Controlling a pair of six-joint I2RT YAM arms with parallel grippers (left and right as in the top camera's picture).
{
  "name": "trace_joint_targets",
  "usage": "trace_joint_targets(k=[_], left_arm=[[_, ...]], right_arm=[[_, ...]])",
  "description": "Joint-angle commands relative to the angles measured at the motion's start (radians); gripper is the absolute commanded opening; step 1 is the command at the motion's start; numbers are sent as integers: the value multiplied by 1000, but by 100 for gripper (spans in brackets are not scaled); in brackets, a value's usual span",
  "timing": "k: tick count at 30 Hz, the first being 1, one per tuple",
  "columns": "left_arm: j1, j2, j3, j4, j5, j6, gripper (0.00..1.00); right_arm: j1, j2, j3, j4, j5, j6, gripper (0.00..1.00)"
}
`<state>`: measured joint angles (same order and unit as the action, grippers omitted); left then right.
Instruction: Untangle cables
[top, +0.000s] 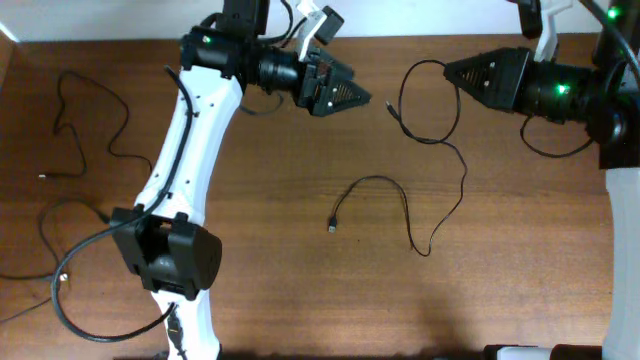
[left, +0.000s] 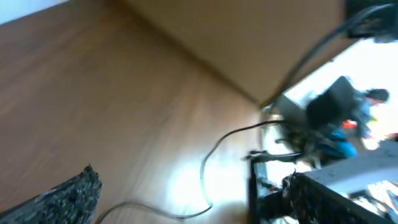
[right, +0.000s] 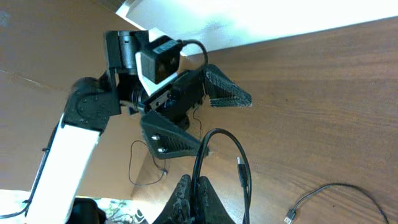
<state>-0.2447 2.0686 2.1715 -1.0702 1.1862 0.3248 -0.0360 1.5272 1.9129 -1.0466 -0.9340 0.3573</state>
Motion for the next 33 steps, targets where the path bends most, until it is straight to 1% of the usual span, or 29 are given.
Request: trace_joint_targets(k=[1,3,4,5,7,8,9,10,11,14,16,17,18,19,20,21,22,23,25,26,28,29,30,31,32,33], left_arm=[[-33,-12,-24,119,253,21,99],[-69,-12,-24,195,280,21,98],[-102,-12,-24,243,292,21,91],[-134,-12,-24,275,278,21,85],[-163,-12,-24,282,214,20,83],[-167,-12,-24,285,177,-2,80],[-168,-12,-24,293,177,-2,66],[-167,-12,-24,303,177,-2,15],[-163,-12,-24,307,174,-2,0],[-116,-12,-24,307,91,-126,0],[-89,-12,-24,307,70,-163,0],[-79,-12,-24,306,70,-194,0],[-79,-12,-24,306,70,-205,0],[-80,-12,-24,307,69,-212,0],[-79,-12,-24,307,27,-261,0],[-79,-12,-24,307,-46,-319,0],[-79,-12,-24,307,-88,-364,0],[-79,-12,-24,308,-87,-393,0],[-80,-12,-24,308,-87,-445,0],[-80,-12,-24,307,-80,-445,0],[-82,-12,-24,307,-56,-452,0],[-81,-12,-24,307,-58,-452,0],[-80,-12,-24,307,-63,-451,0],[-77,-12,-24,306,-93,-451,0],[-60,-12,-24,302,-204,-452,0],[-44,-12,-24,291,-264,-452,0]], right_arm=[[-4,13,6,-10,-28,-5,4],[-4,13,6,-12,-28,-5,4],[-3,13,6,-12,-32,-5,4],[-3,13,6,-12,-44,-5,4],[-3,14,6,-14,-54,-9,4],[-4,14,6,-18,-54,-13,4],[-4,14,6,-23,-54,-13,4],[-3,14,6,-37,-54,-31,4],[-4,14,6,-65,-42,-51,4],[-4,18,6,-204,251,-66,4],[-4,18,5,-250,433,-65,4],[-4,19,5,-256,449,-80,31],[-3,22,5,-258,449,-107,71],[-4,24,5,-265,449,-119,89],[-4,33,5,-283,449,-124,98],[-4,41,5,-295,435,-144,100],[-3,49,5,-302,414,-145,100],[6,72,5,-304,355,-144,93],[50,127,5,-283,343,-130,82],[64,155,5,-255,340,-104,79],[98,232,5,-143,340,-60,65],[103,252,5,-113,343,-60,47],[98,264,5,-89,356,-61,22],[82,263,6,-78,398,-60,4],[35,245,19,-93,477,-61,4],[0,230,30,-119,539,-61,4]])
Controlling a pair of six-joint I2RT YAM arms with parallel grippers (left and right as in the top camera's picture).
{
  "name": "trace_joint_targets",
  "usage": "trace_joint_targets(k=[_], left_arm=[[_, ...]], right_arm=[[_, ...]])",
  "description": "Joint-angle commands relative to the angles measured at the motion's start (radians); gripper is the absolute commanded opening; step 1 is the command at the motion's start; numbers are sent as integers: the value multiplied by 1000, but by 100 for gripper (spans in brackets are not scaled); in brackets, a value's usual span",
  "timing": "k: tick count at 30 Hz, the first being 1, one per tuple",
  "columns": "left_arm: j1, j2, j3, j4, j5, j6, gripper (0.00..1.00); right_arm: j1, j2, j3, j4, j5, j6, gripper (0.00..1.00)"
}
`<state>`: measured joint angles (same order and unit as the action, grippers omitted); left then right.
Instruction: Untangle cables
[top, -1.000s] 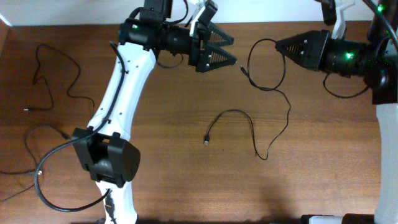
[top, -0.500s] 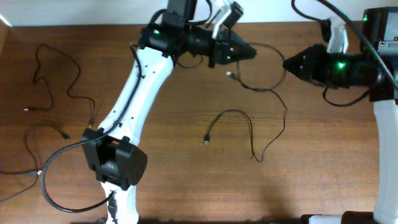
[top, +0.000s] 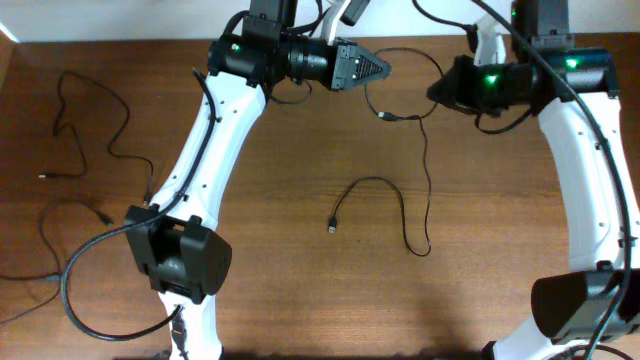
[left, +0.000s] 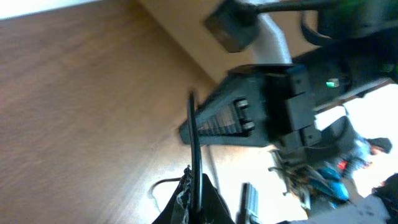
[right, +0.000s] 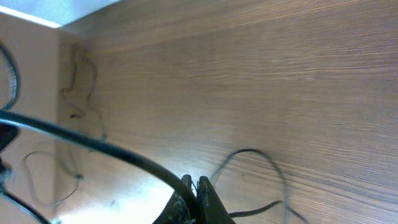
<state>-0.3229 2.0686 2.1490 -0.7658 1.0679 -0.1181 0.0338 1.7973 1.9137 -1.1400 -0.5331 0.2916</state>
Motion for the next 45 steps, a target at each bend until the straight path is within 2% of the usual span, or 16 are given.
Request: trace_joint_targets(k=[1,3,5,6,7,8,11,16,19,23,25,28,31,33,41,45], left_arm=[[50,-12,-2,-26,-185,-9,0],[84,-12,-2,-73,-328,-8,0],[126,-24,-2,-79,-359,3,0],[145,-36,-2,-77,-359,3,0],[169,-61,-1,-77,-368,3,0],[188,-91,-1,-85,-417,3,0],[209,-211,-1,-138,-756,69,0],[176,-151,-4,-451,-829,123,0],[42,21,-6,-609,-829,123,0],[-159,229,-6,-607,-831,65,0],[-222,308,-6,-577,-968,-63,0],[-264,353,-6,-506,-1050,-156,18],[-283,374,-8,-506,-1091,-181,68],[-286,378,-21,-502,-1091,-181,77],[-314,422,-72,-315,-940,-181,78],[-319,456,-74,-307,-916,-181,56]], right_arm=[[-105,-59,41,-58,204,5,4],[-164,-108,45,-103,349,5,4],[-193,-125,45,-143,391,-21,4],[-193,-125,45,-154,391,-34,19],[-191,-125,44,-160,387,-52,67],[-191,-125,45,-167,387,-52,79],[-191,-123,44,-191,384,-52,81],[-191,-120,40,-211,384,-52,81],[-191,-117,40,-212,384,-52,81],[-191,-117,40,-225,385,-52,80],[-191,-117,40,-226,385,-52,80],[-191,-112,40,-227,385,-52,78],[-191,-89,40,-240,383,-52,77],[-191,-87,40,-242,376,-52,76],[-191,-87,40,-259,357,-52,75],[-191,-87,40,-259,357,-52,75]])
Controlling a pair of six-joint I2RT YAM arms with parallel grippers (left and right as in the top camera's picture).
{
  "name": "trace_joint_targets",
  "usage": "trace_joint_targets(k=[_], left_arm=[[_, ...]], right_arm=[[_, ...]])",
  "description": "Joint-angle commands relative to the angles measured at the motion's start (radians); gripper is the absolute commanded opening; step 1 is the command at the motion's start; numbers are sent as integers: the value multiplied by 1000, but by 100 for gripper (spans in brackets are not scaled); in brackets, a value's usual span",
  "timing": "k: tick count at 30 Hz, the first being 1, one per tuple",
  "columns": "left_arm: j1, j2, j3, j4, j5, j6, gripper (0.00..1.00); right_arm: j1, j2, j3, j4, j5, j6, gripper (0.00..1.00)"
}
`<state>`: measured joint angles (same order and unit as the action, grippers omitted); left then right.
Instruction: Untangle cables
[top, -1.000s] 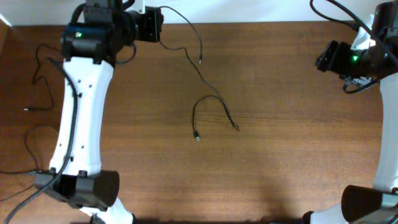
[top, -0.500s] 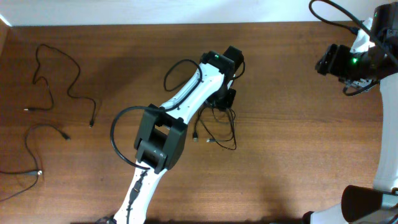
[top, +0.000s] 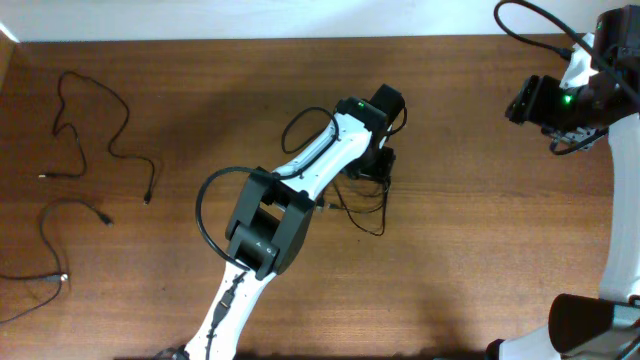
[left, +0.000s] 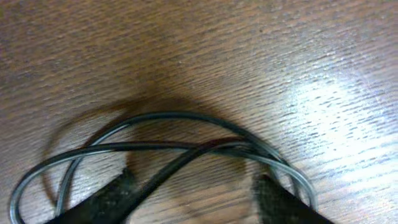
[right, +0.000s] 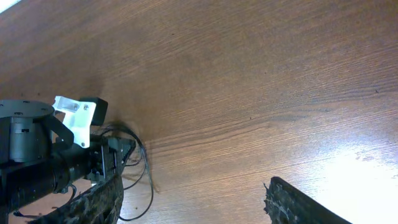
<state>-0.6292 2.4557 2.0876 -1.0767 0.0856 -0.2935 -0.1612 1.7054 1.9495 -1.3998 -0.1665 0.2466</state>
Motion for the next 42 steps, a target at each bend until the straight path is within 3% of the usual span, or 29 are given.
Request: trace_joint_targets(k=[1,4,5,6,9,11,16,23,27,31,42], left_arm=[[-12,69,-12,2,101,-5,52],[-11,69,-10,2,136,-5,35],[-8,58,10,-26,136,15,43],[-8,39,37,-47,136,67,57],[-9,2,73,-89,140,156,75],[-11,-8,73,-127,190,336,86],[-58,-8,73,-29,199,365,93],[-77,-8,73,77,181,307,91],[-159,-1,72,77,-84,117,86],[-219,0,56,89,-220,114,71],[-249,97,40,68,-175,95,66]], right_arm=[[4,5,4,0,-9,-8,74],[4,5,4,1,-9,-34,75],[4,5,4,0,-9,-34,75],[4,5,4,0,-10,-53,75],[4,5,4,-3,-10,-57,75],[4,5,4,-3,-10,-56,75],[4,5,4,-3,-9,-60,75],[4,5,4,-3,-9,-60,75],[4,5,4,-3,-9,-60,75],[4,5,4,-4,-9,-60,75],[4,5,4,-10,-9,-60,75]])
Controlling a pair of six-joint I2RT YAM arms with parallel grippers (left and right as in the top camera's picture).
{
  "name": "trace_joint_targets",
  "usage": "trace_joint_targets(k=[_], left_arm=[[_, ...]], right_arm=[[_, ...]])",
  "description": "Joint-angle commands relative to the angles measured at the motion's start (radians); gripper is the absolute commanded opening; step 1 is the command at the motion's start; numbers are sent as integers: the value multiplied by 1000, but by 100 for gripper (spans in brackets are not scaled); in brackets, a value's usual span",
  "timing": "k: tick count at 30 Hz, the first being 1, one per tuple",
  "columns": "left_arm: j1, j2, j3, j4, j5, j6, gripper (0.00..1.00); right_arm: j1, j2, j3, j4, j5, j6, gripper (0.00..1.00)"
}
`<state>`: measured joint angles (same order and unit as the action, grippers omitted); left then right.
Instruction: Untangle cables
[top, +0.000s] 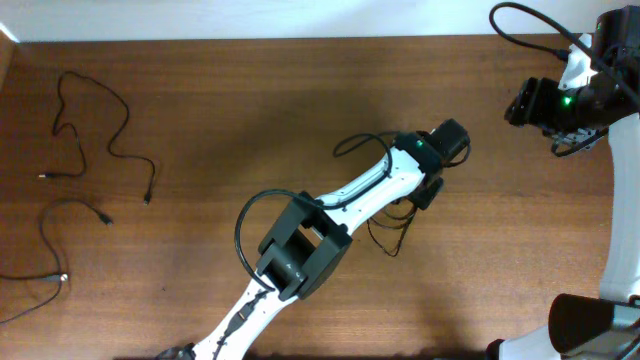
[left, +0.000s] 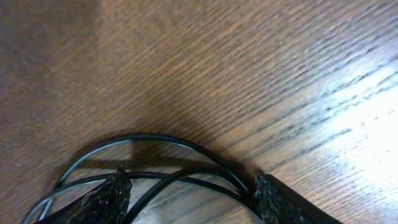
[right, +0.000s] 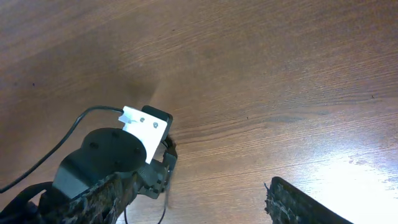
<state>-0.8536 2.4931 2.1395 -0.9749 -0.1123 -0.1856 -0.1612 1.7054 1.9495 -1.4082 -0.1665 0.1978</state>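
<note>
A thin black cable (top: 392, 228) lies bunched in loops right of the table's middle. My left gripper (top: 428, 192) is down over its upper end. In the left wrist view the loops (left: 163, 139) run across the wood between my open fingers (left: 109, 198), with the left gripper (left: 193, 200) straddling them without closing. My right gripper (top: 530, 100) hangs open and empty at the far right, well away from the cable. Its wrist view looks down between its fingers, right gripper (right: 196, 202), at the left arm's wrist (right: 112, 155).
Two more thin black cables lie at the far left, one at the back (top: 110, 148) and one nearer the front (top: 42, 232). The left arm's white link (top: 350, 200) stretches diagonally across the middle. The table's back edge (top: 300, 40) runs along the top.
My left gripper has moved to the right across the table, and the bunched cable now lies further right with it. My right gripper has stayed at the far right, open.
First my right gripper held the cable at the back right while the left was open at the back centre. Then both were shut on it above the table's back. Later both were open, the cable bunched mid-table under the left gripper, now further right.
</note>
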Motion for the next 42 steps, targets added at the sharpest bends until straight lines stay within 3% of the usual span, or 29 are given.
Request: trace_joint_targets(k=[1,3,4,5,7,8,10,13,15,20,24,29,32,34,35,36,37,39,42], left_arm=[[-31,62,-12,-64,26,-13,65],[-36,63,-11,-146,26,-35,66],[-36,63,-11,-167,27,-35,61],[-36,63,-11,-179,27,-35,40],[-33,63,-9,-179,25,-34,17],[-27,63,-4,-179,25,-34,8],[-8,63,17,-185,12,-34,1],[57,63,133,-267,-48,-34,0],[129,63,314,-387,-122,-34,0],[437,63,963,-700,-155,-3,0],[780,-34,999,-629,-169,16,0],[1162,-175,999,-374,-169,22,0],[1361,-257,999,-313,-167,22,0],[1416,-265,998,-333,-137,22,0],[1433,-264,987,-347,-115,22,3],[1439,-264,949,-357,-89,22,22],[1439,-264,881,-361,-60,22,63],[1439,-264,708,-361,10,22,97],[1439,-264,546,-368,16,22,99]], right_arm=[[4,5,4,-2,-9,-11,75],[4,5,4,-1,-9,-11,75],[4,5,4,-1,-9,-11,75],[4,5,4,-1,-9,-11,75],[4,5,4,-2,-10,-11,75],[4,5,4,-2,-9,-11,75],[4,5,4,-2,-9,-11,75],[4,5,4,-1,-9,-11,75],[4,5,4,0,-9,-11,76],[4,5,4,-1,-9,-11,76],[4,5,4,-1,-10,-11,75],[4,5,4,-14,-10,-11,75],[4,5,4,-14,-10,-11,76],[4,5,4,-14,-10,-11,76],[4,5,4,-14,-10,-11,75],[4,5,4,-18,-10,-11,75],[4,5,4,-25,-10,-11,75],[4,5,4,-29,-10,-11,76],[4,5,4,-30,-10,-11,76]])
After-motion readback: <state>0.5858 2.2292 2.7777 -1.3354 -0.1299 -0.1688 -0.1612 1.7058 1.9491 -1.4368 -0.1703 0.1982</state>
